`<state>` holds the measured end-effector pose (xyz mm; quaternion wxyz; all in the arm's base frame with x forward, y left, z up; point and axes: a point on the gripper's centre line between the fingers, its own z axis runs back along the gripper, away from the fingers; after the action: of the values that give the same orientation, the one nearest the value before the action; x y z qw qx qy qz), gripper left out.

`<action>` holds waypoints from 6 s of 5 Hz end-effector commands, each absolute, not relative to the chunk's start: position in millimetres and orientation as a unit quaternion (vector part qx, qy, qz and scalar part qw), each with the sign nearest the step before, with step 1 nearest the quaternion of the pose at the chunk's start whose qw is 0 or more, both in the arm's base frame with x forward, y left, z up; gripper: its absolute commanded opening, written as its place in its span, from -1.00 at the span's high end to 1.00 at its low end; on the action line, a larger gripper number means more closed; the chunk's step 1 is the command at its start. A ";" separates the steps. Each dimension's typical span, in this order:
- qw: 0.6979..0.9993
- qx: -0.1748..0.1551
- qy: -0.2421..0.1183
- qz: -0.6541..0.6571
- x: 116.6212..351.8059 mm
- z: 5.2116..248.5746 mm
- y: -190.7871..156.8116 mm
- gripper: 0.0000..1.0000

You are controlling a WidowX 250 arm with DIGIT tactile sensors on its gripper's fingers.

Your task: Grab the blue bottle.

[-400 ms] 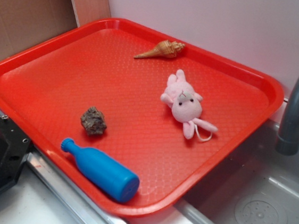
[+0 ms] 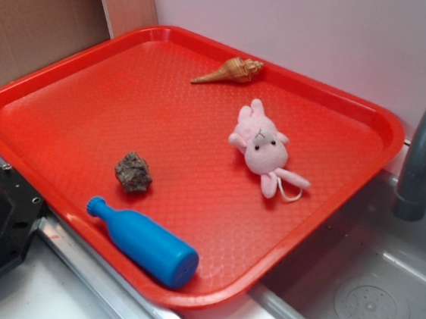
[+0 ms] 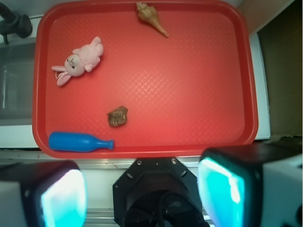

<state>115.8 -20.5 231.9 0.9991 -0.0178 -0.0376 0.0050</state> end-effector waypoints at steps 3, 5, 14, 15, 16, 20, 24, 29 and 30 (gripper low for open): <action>0.883 -0.006 0.000 -0.469 155.8 109.6 -157.1 -1.00; 0.883 -0.006 0.000 -0.469 155.8 109.6 -157.1 -1.00; 0.739 -0.010 0.019 -0.673 142.6 4.3 -147.0 -1.00; 0.747 -0.019 0.021 -0.665 149.1 -0.2 -140.4 -1.00; 0.771 -0.023 0.053 -0.634 148.5 -2.7 -143.0 -1.00; 0.885 -0.016 0.021 -0.464 136.3 21.9 -141.2 -1.00; 0.894 0.015 -0.018 -0.447 124.8 53.7 -122.5 -1.00; 0.861 -0.058 0.031 -0.504 120.4 16.4 -104.3 -1.00; 0.849 -0.070 0.043 -0.522 121.0 12.5 -101.9 1.00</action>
<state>137.3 -107.8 19.4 0.8534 -0.0720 0.0285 -0.5155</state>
